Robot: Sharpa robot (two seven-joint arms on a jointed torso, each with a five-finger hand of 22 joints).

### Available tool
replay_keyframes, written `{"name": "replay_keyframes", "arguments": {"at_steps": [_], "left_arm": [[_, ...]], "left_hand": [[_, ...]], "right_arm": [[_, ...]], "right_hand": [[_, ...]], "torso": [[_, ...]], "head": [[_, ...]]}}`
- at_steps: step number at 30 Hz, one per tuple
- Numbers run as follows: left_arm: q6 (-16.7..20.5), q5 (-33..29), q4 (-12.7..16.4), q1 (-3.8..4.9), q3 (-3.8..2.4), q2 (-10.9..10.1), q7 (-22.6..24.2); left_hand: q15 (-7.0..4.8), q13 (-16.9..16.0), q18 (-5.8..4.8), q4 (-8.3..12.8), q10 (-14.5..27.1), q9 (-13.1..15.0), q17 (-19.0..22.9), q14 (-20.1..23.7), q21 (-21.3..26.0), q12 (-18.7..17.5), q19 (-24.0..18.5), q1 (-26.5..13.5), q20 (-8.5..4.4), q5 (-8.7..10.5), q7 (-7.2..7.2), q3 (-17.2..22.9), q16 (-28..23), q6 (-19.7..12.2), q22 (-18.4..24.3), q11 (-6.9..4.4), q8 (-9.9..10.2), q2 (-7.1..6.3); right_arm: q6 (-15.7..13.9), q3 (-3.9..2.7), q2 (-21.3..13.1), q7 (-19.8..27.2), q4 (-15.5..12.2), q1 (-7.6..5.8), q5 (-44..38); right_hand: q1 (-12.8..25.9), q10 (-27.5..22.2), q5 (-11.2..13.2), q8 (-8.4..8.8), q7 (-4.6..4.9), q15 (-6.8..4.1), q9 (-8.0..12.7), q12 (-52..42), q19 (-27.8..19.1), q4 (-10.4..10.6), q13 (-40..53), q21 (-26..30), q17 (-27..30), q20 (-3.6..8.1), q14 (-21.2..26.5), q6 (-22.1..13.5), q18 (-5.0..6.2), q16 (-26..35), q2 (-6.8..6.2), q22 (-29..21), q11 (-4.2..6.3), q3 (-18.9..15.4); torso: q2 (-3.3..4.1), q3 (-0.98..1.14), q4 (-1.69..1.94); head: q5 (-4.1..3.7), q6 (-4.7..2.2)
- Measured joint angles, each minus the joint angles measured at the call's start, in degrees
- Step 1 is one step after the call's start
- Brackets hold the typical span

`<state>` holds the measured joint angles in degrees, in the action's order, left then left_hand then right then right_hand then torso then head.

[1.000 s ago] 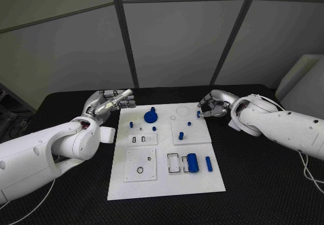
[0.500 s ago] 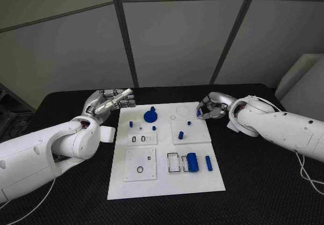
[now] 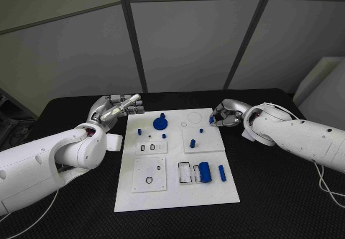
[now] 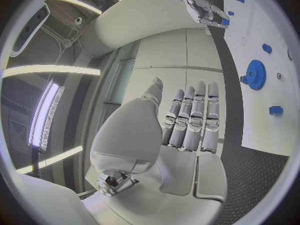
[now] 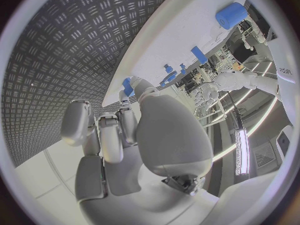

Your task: Assemble the parts on the task board

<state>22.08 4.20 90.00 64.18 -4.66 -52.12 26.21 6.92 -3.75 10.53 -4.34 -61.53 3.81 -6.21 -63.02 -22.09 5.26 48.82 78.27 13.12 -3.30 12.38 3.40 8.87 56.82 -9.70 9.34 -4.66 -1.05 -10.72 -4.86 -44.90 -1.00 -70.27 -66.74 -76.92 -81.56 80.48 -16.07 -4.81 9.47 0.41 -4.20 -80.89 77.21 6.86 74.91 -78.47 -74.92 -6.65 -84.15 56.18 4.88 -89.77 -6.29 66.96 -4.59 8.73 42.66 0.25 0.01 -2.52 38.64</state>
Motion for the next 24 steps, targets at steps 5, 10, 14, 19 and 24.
{"name": "replay_keyframes", "arguments": {"at_steps": [5,10,14,19,24], "left_arm": [[0.0,0.01,-0.04,0.0,0.0,-0.01,0.0],[0.0,0.01,-0.06,0.0,0.0,-0.01,-0.01],[0.0,0.02,-0.03,0.0,0.0,-0.09,-0.02],[0.0,0.02,-0.01,0.0,0.0,-0.12,-0.03],[0.0,0.02,-0.01,0.0,0.0,-0.13,-0.04]], "left_hand": [[0.0,0.0,0.0,0.0,0.0,0.0,0.0,0.0,0.0,0.0,0.0,0.0,0.0,0.0,0.0,0.0,0.0,0.0,0.0,0.0,0.21,0.0],[0.0,0.0,0.0,0.0,0.0,0.0,0.0,0.0,0.0,0.0,0.0,0.0,0.0,0.0,0.0,0.0,0.0,0.0,0.0,0.0,0.21,0.0],[0.0,0.0,0.0,0.0,0.0,0.0,0.0,0.0,0.0,0.0,0.0,0.0,0.0,0.0,0.0,0.0,0.0,0.0,0.0,0.0,0.21,0.0],[0.0,0.0,0.0,0.0,0.0,0.0,0.0,0.0,0.0,0.0,0.0,0.0,0.0,0.0,0.0,0.0,0.0,0.0,0.0,0.0,0.21,0.0],[0.0,0.0,0.0,0.0,0.0,0.0,0.01,0.0,0.0,0.0,0.0,0.0,0.0,0.0,0.0,0.0,0.0,0.0,-0.01,0.0,0.21,0.0]], "right_arm": [[-0.12,0.0,0.14,-0.01,0.19,0.02,-0.02],[-0.38,0.0,0.25,-0.01,0.25,0.04,-0.03],[-0.65,0.0,0.25,-0.04,0.26,0.04,0.01],[-0.98,0.01,0.34,-0.2,0.26,0.04,0.05],[-1.19,0.01,0.52,-0.4,0.26,0.04,0.06]], "right_hand": [[0.45,0.39,0.0,-0.8,-0.46,0.0,-0.16,-0.3,0.22,0.2,0.0,0.0,0.0,0.22,0.0,1.58,0.01,0.0,0.45,0.16,0.39,0.2],[0.74,0.7,0.0,-1.17,-0.77,-0.22,-0.23,-0.52,0.22,0.26,0.0,0.0,0.01,0.22,0.22,2.26,0.01,0.0,0.74,0.25,0.7,0.26],[0.74,0.7,0.0,-1.16,-0.77,-0.22,-0.22,-0.52,0.22,0.26,0.0,0.0,0.01,0.22,0.22,2.26,0.0,0.01,0.74,0.29,0.7,0.26],[0.74,0.7,0.0,-1.16,-0.77,-0.22,-0.22,-0.52,0.42,0.26,0.0,0.0,0.01,0.42,0.22,2.26,0.0,0.04,0.74,0.29,0.7,0.26],[0.74,0.7,0.25,-1.16,-0.77,-0.22,-0.17,-0.52,0.42,0.26,0.0,0.0,0.01,0.42,0.22,2.25,0.0,0.04,0.74,0.29,0.7,0.25]], "torso": [[0.01,0.01,0.0],[0.02,0.01,-0.01],[0.05,0.01,-0.01],[0.04,0.01,-0.01],[0.03,0.0,0.01]], "head": [[-0.01,0.07],[-0.07,0.1],[-0.16,0.12],[-0.19,0.27],[-0.2,0.29]]}}
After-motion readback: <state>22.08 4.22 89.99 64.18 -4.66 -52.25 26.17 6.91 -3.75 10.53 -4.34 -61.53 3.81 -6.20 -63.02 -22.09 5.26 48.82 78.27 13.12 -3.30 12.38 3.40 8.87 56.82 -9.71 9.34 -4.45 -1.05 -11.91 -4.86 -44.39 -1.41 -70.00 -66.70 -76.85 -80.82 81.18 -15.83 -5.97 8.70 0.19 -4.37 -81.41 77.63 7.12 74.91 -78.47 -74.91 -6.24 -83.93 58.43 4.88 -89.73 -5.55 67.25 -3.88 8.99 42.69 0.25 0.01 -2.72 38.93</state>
